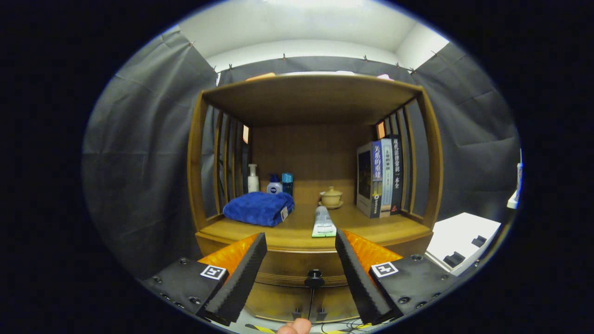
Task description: Pull open the drawer, take out the items inside it, and place them on the countertop above the cabinet.
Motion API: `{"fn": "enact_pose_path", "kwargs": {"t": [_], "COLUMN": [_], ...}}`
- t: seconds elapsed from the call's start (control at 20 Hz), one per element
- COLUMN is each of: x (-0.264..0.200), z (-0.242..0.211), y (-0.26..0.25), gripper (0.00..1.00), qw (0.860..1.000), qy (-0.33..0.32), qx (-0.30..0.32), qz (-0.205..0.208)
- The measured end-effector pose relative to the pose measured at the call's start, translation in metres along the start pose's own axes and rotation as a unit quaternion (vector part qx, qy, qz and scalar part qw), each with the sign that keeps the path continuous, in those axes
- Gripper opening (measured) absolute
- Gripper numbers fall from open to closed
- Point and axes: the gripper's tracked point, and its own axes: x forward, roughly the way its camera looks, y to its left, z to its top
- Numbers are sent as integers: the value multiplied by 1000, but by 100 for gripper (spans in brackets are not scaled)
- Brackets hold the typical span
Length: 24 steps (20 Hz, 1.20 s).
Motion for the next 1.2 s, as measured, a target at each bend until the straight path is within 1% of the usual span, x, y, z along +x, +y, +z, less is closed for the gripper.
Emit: {"fn": "enact_pose_path", "kwargs": {"t": [0.1, 0.15, 0.3, 0.45, 0.7, 1.2], "x": [-21, -31, -57, -76, -94, -108], "z": [15, 23, 46, 52, 55, 71], "y": [-6, -6, 9, 14, 15, 9], "gripper": [97, 97, 97, 97, 97, 97], "qw": [1000, 1000, 999, 999, 999, 999], "qy": [-9, -15, -35, -35, -33, -46], "qx": [-3, 2, 12, 3, -21, -18], "qz": [-9, -6, 25, 26, 11, 1]}}
